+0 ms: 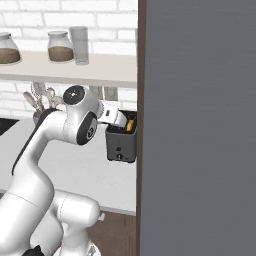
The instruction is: Start the toaster. Once the lever pops up, take the bread to the plate on the dining counter.
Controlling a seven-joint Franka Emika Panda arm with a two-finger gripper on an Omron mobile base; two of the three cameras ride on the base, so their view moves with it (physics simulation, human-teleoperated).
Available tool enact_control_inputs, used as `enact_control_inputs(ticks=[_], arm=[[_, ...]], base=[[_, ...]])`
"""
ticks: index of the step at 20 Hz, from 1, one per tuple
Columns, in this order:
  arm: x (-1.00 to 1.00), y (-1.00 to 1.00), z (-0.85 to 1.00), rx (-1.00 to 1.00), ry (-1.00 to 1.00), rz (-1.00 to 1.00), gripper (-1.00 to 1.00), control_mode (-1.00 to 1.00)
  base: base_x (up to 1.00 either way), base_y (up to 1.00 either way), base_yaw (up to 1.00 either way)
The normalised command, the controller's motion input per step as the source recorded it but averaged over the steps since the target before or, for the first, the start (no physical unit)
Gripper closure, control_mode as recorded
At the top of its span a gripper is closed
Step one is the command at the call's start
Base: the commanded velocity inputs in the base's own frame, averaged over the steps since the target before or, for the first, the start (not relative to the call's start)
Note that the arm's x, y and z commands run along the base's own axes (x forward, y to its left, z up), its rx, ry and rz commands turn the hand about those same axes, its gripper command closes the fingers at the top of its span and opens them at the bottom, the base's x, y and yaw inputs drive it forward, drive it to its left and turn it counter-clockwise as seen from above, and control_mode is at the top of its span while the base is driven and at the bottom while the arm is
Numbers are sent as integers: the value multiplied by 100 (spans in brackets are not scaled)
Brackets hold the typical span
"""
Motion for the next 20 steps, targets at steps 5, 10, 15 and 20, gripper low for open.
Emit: enact_control_inputs(ticks=[5,10,15,20], arm=[[0,0,0,0,0,0,-100,-100],[0,0,0,0,0,0,-100,-100],[0,0,0,0,0,0,-100,-100],[0,0,0,0,0,0,-100,-100]], base=[[0,0,0],[0,0,0],[0,0,0],[0,0,0]])
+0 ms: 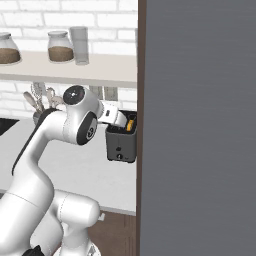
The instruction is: Start the toaster. Once the lever pops up, take the bread to the plate on the dining counter.
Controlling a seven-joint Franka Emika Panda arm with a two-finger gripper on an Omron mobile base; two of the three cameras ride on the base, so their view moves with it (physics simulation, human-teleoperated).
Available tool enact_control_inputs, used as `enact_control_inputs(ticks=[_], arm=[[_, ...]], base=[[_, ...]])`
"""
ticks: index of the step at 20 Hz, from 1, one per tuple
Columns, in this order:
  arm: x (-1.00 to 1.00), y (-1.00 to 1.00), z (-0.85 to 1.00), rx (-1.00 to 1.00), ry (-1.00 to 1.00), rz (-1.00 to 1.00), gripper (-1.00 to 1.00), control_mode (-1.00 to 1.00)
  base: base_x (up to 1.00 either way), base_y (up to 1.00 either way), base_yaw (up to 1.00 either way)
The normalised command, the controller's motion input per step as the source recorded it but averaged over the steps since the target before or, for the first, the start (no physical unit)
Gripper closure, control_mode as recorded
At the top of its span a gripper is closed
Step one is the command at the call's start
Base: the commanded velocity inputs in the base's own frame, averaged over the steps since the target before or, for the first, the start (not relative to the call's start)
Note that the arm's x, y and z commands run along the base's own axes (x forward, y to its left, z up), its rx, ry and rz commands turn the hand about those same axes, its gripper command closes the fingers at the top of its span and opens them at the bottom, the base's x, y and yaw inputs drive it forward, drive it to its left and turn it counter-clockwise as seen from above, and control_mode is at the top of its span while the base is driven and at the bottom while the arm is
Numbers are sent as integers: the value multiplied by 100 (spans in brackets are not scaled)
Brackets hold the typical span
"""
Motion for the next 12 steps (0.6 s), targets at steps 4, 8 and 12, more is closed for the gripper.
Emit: enact_control_inputs(ticks=[4,8,12], arm=[[0,0,0,0,0,0,-100,-100],[0,0,0,0,0,0,-100,-100],[0,0,0,0,0,0,-100,-100]], base=[[0,0,0],[0,0,0],[0,0,0]])
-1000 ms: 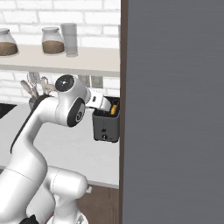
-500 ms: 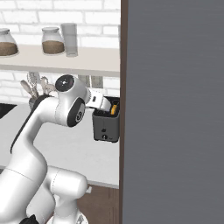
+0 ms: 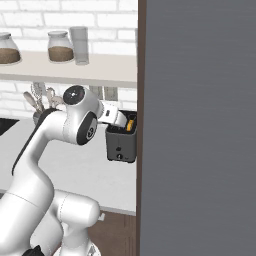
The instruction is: Start the toaster. Once the lever pops up, take the bread to the plate on the dining counter.
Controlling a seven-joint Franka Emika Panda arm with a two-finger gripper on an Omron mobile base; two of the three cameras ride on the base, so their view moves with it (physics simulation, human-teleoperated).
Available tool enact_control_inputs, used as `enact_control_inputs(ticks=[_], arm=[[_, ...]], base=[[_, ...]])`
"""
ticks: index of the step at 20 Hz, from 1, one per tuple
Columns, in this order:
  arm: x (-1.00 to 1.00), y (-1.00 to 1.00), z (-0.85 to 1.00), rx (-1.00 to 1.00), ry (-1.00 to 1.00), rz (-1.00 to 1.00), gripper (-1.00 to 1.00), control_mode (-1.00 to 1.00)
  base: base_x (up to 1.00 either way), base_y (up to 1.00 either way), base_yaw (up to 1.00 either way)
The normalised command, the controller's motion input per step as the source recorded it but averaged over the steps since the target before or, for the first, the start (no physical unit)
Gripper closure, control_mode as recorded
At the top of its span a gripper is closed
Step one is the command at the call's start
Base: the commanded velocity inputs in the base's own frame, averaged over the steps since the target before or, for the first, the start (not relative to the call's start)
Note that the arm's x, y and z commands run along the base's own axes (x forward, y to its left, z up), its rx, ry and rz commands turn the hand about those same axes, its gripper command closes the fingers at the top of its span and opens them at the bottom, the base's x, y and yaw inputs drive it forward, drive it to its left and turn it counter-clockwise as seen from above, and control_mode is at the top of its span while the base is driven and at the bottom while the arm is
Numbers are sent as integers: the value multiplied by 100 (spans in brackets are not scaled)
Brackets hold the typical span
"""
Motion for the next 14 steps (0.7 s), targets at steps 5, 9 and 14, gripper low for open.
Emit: enact_control_inputs(ticks=[5,9,14], arm=[[0,0,0,0,0,0,-100,-100],[0,0,0,0,0,0,-100,-100],[0,0,0,0,0,0,-100,-100]], base=[[0,0,0],[0,0,0],[0,0,0]])
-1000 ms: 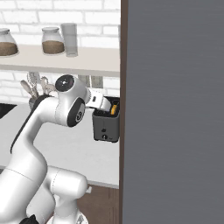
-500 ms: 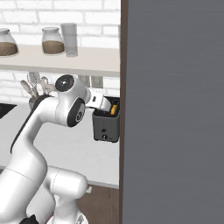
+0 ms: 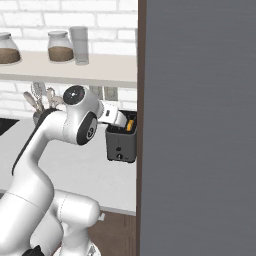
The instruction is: Start the toaster. Once the lever pops up, take the bread to the plate on the dining counter.
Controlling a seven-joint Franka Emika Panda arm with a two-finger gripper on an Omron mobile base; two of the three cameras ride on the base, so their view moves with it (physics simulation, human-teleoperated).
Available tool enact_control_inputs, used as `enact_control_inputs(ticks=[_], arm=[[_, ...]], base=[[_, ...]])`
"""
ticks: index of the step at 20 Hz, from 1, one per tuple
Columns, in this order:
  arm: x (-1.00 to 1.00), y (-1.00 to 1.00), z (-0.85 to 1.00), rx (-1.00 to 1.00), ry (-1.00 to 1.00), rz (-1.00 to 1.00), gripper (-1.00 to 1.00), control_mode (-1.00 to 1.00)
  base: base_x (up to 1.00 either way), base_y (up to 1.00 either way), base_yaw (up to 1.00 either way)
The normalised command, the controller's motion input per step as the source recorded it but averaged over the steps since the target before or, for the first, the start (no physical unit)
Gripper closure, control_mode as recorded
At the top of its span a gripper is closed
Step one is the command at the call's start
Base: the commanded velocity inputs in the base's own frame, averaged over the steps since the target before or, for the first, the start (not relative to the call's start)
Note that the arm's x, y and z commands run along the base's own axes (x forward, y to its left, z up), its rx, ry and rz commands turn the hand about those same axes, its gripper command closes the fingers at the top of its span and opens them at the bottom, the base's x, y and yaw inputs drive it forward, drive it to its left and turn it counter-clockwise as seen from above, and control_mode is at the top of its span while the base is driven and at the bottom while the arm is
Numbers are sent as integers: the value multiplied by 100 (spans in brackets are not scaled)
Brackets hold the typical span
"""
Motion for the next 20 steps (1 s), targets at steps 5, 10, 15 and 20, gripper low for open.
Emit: enact_control_inputs(ticks=[5,10,15,20], arm=[[0,0,0,0,0,0,-100,-100],[0,0,0,0,0,0,-100,-100],[0,0,0,0,0,0,-100,-100],[0,0,0,0,0,0,-100,-100]], base=[[0,0,0],[0,0,0],[0,0,0],[0,0,0]])
